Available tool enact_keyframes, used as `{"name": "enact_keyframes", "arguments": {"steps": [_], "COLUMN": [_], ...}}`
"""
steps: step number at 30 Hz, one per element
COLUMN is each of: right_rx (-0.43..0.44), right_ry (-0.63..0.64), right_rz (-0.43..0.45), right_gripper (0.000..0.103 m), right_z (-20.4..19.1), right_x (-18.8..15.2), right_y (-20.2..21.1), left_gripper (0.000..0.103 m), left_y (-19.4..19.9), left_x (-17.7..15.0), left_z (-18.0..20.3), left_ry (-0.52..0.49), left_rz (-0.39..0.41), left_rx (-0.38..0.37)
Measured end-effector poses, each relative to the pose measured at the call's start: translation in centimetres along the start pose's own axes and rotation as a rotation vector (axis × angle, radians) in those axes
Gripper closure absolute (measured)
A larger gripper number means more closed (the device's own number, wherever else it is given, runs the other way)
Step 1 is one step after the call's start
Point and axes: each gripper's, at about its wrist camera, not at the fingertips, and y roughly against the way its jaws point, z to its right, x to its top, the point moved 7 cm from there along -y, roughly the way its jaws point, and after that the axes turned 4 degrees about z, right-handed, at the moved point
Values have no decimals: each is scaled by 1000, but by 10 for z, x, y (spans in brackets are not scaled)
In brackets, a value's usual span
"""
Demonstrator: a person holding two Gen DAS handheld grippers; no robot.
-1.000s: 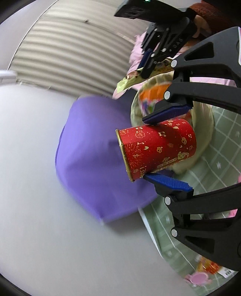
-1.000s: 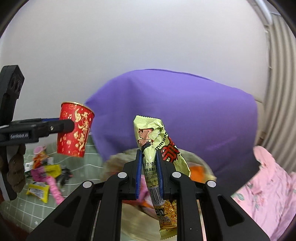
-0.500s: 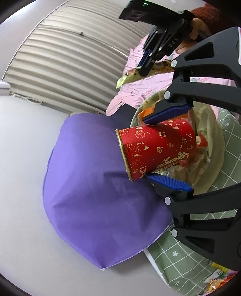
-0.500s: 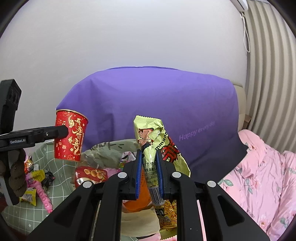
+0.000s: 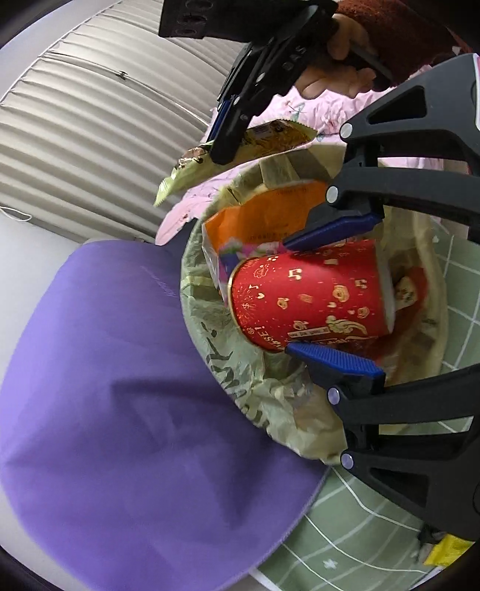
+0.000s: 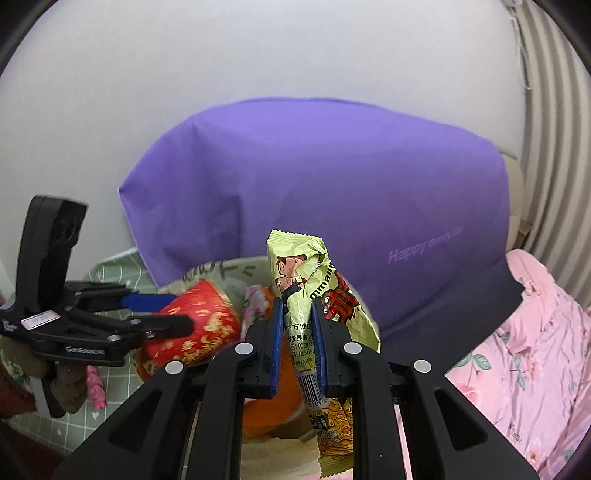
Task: Collect trash
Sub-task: 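Carry the red cup and yellow wrapper over the yellow trash bag with both tools, then open both tools to drop the cup and wrapper, then return over the table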
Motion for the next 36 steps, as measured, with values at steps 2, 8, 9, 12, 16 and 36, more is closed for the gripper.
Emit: {"name": "enact_keyframes", "arguments": {"steps": [2,8,9,12,16,36], "right_rx": [18,61,63,57,30,-56], "right_ry": [12,14,20,27,28,17], "right_rz": [-20,-84,-91,-102,-122,-124], "right_gripper": [87,87,87,87,87,86], "right_z": [-3,-13,-15,-17,-14,-12], "right_x": [-5,-23,-26,-28,-30,-29], "right_y": [-8,-28,-31,-33,-33,-25], "left_gripper": [55,55,55,55,56,54], "left_y": [-9,-17,-16,-20,-23,-19], "left_x": [-2,0,2,8,10,21], "left_z": [-2,-12,-13,-20,-23,-21], "left_ry": [6,12,14,32,48,88], "left_rz": [-13,-30,-28,-28,-28,-16], "left_rx": [-11,-17,-18,-19,-24,-44]}}
